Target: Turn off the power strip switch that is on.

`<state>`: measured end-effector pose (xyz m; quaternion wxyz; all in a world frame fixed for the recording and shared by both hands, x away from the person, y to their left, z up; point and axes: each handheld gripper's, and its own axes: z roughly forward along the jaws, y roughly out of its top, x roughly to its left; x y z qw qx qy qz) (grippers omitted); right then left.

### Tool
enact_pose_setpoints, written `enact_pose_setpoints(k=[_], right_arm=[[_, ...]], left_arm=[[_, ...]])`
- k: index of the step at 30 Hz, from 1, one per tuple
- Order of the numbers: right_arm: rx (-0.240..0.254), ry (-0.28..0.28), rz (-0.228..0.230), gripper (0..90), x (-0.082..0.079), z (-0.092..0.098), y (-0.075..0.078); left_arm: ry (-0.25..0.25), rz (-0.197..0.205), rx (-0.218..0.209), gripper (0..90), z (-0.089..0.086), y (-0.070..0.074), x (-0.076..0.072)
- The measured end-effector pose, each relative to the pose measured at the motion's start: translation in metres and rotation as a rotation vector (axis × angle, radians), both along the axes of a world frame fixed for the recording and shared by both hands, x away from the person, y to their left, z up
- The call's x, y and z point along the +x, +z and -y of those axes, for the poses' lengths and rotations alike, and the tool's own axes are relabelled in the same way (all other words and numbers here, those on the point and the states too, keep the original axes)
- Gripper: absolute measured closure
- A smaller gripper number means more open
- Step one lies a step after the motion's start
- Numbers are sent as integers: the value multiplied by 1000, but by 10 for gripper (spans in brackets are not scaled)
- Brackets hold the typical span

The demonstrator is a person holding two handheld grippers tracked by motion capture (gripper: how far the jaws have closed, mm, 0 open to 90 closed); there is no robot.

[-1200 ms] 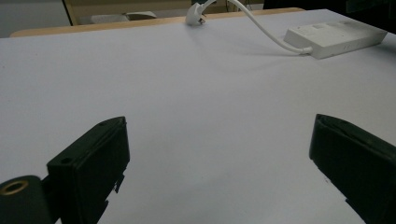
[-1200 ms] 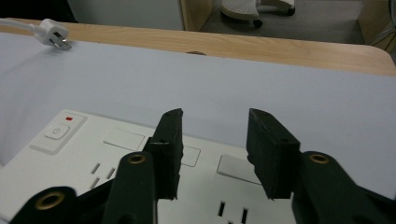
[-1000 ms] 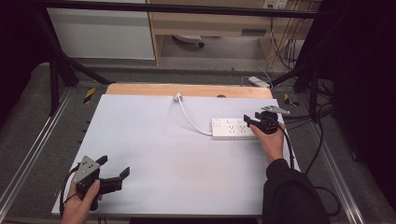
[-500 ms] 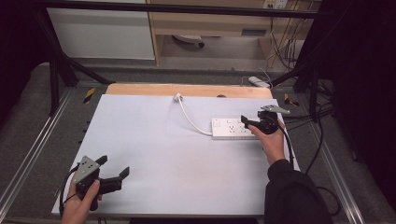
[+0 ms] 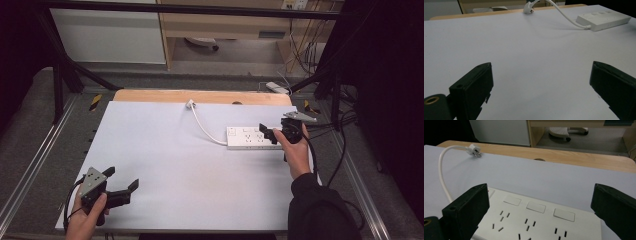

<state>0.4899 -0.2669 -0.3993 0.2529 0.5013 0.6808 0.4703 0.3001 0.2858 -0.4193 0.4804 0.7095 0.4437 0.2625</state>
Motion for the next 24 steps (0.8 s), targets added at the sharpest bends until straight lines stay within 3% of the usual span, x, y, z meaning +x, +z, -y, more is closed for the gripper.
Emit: enact_pose_setpoints(k=[24], right_arm=[[48, 63, 153, 52, -53, 6, 50]], left_arm=[[2, 5, -2, 49, -1, 0, -1]])
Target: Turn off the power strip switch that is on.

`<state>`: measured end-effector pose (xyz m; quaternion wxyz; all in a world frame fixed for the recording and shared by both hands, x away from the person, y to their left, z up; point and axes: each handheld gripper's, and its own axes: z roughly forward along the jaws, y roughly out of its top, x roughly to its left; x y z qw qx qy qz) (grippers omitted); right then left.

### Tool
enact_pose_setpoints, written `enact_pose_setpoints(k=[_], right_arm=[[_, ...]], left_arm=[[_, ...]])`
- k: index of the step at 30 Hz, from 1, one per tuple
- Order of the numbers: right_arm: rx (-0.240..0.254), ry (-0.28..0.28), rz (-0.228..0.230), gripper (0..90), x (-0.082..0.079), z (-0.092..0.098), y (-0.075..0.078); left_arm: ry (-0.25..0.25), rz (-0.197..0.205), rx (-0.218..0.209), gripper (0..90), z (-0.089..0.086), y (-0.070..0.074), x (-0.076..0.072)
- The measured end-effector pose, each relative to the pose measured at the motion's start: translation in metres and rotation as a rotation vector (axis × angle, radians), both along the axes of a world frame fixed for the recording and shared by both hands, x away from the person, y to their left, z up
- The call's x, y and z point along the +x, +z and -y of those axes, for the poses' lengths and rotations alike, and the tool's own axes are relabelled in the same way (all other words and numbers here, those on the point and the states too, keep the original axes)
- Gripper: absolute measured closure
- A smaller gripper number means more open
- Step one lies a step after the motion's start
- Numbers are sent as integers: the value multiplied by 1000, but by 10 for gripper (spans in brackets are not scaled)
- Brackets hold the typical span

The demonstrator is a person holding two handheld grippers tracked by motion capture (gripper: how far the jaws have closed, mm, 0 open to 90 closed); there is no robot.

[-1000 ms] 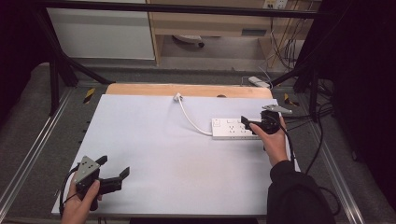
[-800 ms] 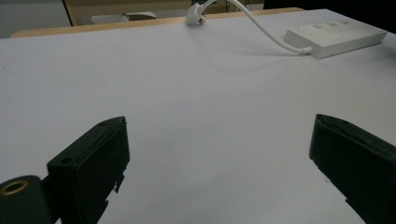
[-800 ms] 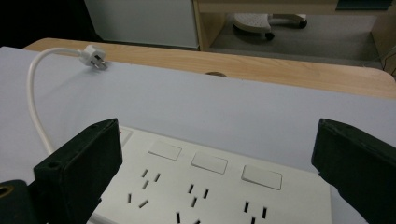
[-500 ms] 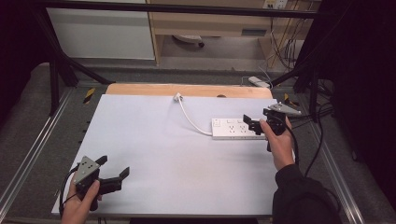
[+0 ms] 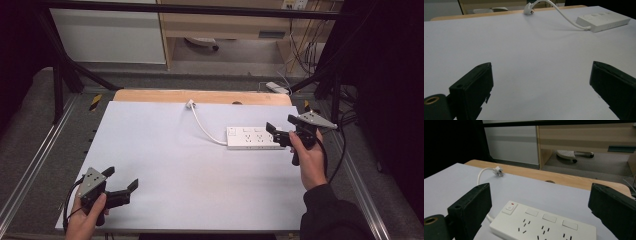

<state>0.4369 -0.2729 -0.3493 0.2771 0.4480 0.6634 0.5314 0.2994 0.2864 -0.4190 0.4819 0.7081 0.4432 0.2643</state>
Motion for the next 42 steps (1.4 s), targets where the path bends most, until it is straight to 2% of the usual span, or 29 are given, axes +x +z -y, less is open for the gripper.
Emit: enact_pose_setpoints(k=[10, 21, 32, 39, 42], right_arm=[[13, -6, 82, 23, -29, 10, 9], [-13, -10, 154, 16, -65, 19, 0], [-33, -21, 170, 15, -95, 22, -26], [-48, 2, 161, 18, -103, 17, -41], [-48, 14, 144, 17, -105, 14, -49]], left_arm=[[1, 1, -3, 49, 0, 0, -1], [-1, 4, -5, 49, 0, 1, -1], [-3, 6, -3, 49, 0, 1, -2], [-4, 8, -4, 49, 0, 1, -2], [-5, 8, -4, 49, 0, 1, -2]])
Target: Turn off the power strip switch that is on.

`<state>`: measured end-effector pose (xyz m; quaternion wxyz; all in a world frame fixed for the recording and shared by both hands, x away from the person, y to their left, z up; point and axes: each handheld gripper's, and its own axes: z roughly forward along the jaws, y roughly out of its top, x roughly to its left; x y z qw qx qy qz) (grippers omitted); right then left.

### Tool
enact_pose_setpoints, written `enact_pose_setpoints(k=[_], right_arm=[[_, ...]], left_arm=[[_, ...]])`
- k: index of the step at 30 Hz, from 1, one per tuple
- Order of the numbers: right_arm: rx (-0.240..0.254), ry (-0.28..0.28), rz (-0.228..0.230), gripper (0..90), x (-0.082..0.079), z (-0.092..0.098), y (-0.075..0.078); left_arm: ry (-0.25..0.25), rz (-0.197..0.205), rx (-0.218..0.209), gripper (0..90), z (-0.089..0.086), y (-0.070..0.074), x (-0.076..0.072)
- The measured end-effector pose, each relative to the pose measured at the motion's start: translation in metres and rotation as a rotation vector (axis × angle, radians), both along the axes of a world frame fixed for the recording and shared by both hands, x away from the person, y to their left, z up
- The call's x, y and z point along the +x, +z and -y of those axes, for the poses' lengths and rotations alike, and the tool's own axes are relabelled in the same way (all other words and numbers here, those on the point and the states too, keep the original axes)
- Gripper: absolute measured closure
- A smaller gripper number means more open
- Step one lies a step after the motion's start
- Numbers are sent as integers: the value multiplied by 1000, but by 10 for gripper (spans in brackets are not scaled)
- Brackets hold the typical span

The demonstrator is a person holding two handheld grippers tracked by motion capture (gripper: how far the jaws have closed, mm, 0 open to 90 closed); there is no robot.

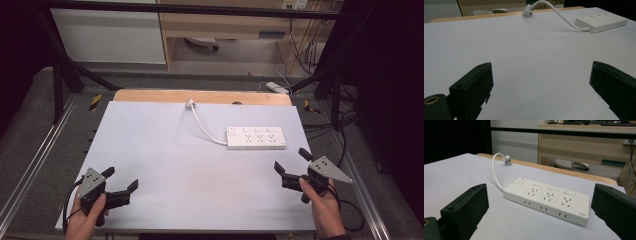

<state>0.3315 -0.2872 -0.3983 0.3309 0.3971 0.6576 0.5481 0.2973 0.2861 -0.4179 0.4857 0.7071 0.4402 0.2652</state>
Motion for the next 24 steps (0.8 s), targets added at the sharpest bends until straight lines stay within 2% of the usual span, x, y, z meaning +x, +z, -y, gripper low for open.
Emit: enact_pose_setpoints(k=[12, 19, 24], right_arm=[[-1, 42, -81, 18, 1, -9, -32], [-19, 76, -146, 20, 12, -20, -46], [-13, 76, -160, 22, 21, -28, -50]], left_arm=[[-1, -1, -1, 49, 0, 0, 0], [-3, 1, -1, 49, 0, 0, 0], [-7, 2, 0, 49, 1, 0, 0]])
